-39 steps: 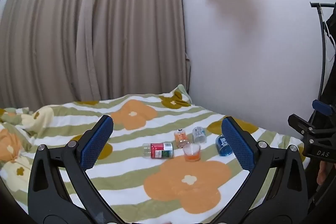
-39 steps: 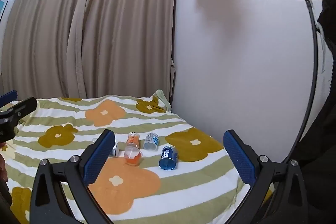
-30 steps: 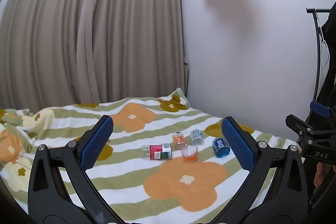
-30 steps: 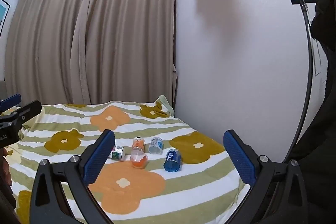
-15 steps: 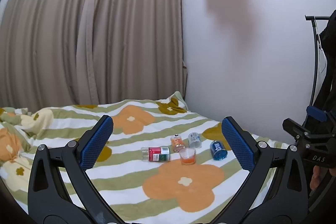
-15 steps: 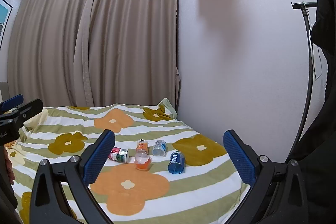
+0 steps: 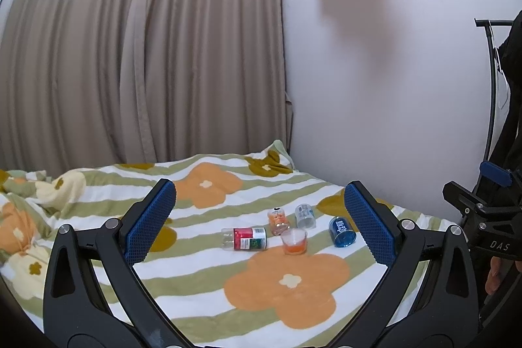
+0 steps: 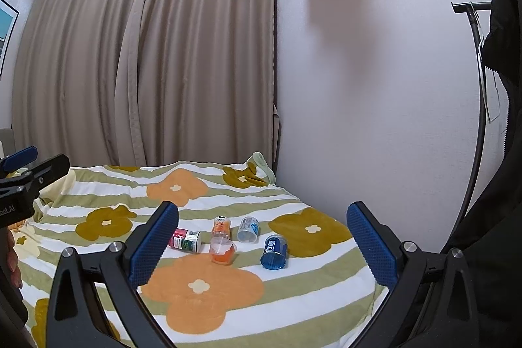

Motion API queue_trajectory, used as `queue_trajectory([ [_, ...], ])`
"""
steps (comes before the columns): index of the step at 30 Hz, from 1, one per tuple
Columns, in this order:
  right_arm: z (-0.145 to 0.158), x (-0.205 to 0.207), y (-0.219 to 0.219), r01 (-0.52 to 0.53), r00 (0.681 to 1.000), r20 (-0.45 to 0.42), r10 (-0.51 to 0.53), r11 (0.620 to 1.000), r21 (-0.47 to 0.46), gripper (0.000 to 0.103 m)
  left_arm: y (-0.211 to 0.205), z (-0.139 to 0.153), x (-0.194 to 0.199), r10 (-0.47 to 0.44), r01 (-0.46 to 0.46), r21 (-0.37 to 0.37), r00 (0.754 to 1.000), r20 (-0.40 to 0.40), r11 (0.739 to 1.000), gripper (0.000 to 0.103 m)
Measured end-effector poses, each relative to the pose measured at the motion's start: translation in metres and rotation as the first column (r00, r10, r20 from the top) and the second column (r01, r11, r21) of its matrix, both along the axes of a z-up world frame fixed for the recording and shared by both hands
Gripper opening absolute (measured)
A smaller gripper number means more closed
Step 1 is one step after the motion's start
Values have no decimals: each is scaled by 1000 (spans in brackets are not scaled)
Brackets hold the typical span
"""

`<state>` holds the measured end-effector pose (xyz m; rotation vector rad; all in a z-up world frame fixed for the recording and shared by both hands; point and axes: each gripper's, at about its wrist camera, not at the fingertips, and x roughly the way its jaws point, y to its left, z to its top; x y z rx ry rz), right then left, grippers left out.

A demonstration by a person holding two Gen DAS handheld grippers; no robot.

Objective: Flip cup upside down

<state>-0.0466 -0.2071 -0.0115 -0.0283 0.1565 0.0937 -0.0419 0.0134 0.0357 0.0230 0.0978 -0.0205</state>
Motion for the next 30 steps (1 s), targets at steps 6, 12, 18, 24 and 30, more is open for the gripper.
queue_trajectory([
  [6,2,0,-2,-8,1000,-6,8,1000,4,103,-3,-1,3,-2,2,-1,1000,-14,1000,103],
  [12,2,2,-3,-16,1000,-2,16,1000,5,103,-6,-1,8,-2,1,-10,1000,-25,1000,103],
  [18,3,2,0,-21,1000,0,21,1000,7,103,-9,-2,10,4,-4,-12,999,-32,1000,103],
  [24,3,1,4,-20,1000,5,20,1000,15,103,-9,-4,9,5,-5,-12,999,-32,1000,103],
  [30,4,1,10,-19,1000,12,19,1000,10,103,-8,-6,9,5,-6,-16,999,-38,1000,103],
])
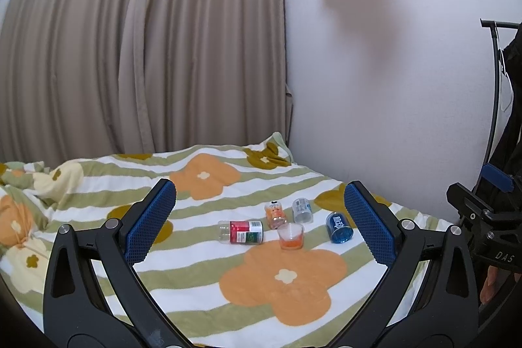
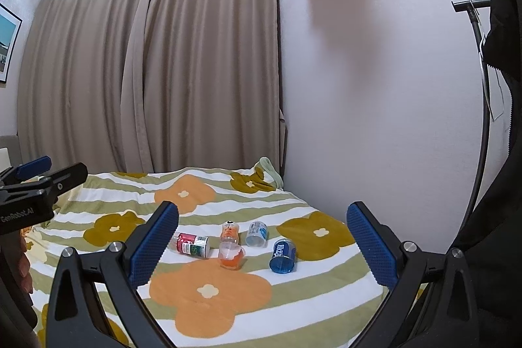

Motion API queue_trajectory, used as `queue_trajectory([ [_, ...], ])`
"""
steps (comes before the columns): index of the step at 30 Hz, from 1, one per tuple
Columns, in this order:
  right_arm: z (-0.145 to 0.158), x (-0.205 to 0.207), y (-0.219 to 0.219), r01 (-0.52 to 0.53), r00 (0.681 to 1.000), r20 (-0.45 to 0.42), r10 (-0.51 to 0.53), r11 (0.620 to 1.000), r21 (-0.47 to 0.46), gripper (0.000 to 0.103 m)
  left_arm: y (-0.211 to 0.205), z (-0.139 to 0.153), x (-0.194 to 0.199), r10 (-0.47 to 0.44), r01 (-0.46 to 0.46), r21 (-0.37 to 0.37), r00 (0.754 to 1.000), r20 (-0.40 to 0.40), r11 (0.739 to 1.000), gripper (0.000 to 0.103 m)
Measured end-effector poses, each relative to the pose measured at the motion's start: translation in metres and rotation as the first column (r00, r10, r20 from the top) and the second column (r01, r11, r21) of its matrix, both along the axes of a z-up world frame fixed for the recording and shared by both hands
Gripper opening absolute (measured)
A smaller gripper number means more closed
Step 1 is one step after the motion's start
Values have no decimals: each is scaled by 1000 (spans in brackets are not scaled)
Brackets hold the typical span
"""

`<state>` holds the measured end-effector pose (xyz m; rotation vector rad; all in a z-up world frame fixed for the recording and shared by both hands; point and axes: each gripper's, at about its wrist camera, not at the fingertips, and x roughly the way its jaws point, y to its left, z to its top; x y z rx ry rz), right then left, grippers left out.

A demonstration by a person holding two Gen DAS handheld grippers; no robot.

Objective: Flip cup upside down

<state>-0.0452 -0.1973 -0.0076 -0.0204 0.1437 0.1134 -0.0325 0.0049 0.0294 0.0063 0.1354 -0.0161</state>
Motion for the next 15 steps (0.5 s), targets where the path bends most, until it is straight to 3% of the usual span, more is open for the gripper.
queue_trajectory([
  [15,-10,-5,4,-2,1000,15,2,1000,-10,103,-1,-3,-2,-2,2,-6,1000,-8,1000,103],
])
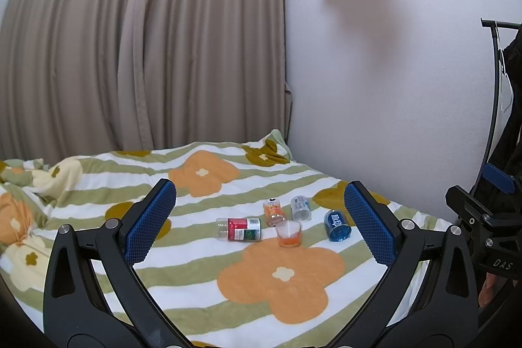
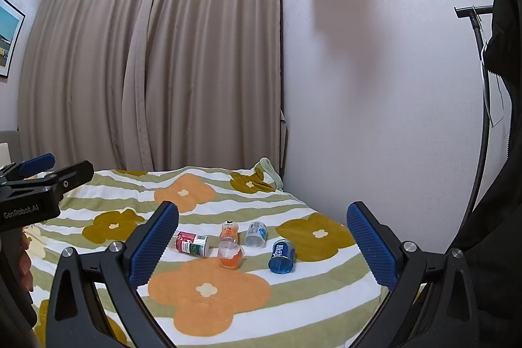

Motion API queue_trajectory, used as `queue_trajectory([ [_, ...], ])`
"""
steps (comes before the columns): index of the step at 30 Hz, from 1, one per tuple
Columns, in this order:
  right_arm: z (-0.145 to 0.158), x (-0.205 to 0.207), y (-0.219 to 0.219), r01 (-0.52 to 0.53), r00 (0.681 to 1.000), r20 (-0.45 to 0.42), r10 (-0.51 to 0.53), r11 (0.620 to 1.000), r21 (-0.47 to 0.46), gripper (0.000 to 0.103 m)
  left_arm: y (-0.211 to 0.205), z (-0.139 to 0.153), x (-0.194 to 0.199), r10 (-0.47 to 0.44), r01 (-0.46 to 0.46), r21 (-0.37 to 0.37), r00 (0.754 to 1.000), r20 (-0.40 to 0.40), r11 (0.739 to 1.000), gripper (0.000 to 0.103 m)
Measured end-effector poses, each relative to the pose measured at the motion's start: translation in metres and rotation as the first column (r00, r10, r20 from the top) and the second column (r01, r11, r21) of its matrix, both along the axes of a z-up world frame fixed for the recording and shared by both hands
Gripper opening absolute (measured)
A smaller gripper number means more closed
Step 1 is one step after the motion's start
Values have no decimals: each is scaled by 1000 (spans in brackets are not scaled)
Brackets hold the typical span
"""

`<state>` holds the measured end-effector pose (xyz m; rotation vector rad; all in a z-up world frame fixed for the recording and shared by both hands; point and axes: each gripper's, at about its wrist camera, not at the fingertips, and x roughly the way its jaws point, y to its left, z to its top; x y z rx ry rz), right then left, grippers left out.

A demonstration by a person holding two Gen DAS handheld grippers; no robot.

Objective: Flip cup upside down

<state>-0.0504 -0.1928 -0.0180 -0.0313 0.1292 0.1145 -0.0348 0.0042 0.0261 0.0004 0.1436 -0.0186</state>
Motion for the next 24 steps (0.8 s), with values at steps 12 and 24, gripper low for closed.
queue_trajectory([
  [12,0,-2,-2,13,1000,21,-14,1000,9,103,-3,0,1,0,0,-3,1000,-5,1000,103],
  [24,2,-3,-14,28,999,36,-29,999,27,103,-9,1,0,-1,1,-5,1000,-6,1000,103],
])
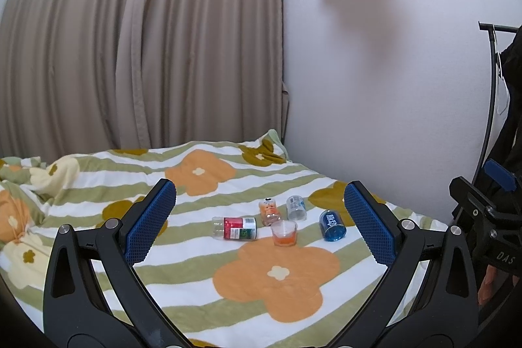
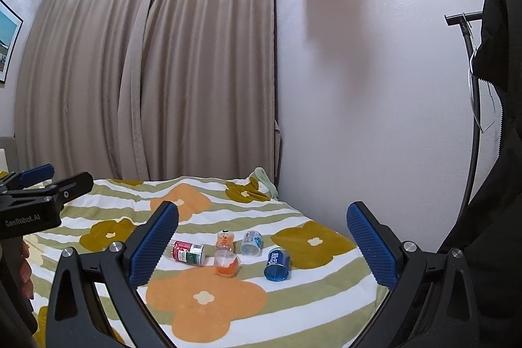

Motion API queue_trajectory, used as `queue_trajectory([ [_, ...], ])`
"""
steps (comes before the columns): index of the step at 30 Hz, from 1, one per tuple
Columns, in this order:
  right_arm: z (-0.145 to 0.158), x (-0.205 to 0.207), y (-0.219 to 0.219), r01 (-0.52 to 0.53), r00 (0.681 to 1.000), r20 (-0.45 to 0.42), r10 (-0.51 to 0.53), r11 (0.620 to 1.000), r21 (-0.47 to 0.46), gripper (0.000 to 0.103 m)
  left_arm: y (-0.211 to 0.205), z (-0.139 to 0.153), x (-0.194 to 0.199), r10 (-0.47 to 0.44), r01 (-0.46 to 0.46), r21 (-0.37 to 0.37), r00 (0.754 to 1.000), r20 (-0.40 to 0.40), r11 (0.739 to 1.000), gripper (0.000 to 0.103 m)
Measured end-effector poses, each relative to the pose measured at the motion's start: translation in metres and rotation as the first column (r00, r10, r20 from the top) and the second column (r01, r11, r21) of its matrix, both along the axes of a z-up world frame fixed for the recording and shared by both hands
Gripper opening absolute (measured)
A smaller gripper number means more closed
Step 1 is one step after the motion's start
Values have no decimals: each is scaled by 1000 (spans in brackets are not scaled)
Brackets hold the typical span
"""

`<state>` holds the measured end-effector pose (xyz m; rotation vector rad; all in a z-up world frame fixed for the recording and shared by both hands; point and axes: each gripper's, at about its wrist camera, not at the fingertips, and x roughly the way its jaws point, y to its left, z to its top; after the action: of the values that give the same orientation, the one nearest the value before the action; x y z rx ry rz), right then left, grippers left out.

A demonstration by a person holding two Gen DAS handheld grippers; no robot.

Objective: Flip cup upside down

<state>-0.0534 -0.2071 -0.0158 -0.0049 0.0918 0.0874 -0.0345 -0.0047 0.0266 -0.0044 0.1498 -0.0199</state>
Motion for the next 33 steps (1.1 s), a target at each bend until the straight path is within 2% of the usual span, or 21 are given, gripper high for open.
queue_trajectory([
  [8,-1,0,-3,16,1000,0,-16,1000,-6,103,-9,3,-1,-6,6,-1,1000,2,1000,103],
  [14,0,3,-6,-1,1000,-2,1,1000,-15,103,-12,6,11,-28,27,-3,999,-31,1000,103],
  [20,-3,31,-6,-37,999,-22,36,999,-28,103,-7,24,72,-107,105,-21,987,-117,994,103],
  [23,-9,54,-6,-54,998,-41,53,998,-22,103,-5,33,124,-144,143,-21,973,-183,990,103],
  [27,-25,90,-3,-74,995,-75,71,997,-35,103,-13,25,211,-175,186,2,928,-330,983,103],
  [29,-36,107,-1,-86,992,-94,82,996,-37,103,-16,11,257,-175,194,5,892,-417,981,103],
  [32,-54,133,1,-115,985,-133,110,993,-31,103,-19,-22,328,-172,188,-27,824,-539,982,103],
  [33,-62,142,2,-124,982,-150,118,992,-29,103,-20,-38,354,-164,177,-36,795,-584,984,103],
])
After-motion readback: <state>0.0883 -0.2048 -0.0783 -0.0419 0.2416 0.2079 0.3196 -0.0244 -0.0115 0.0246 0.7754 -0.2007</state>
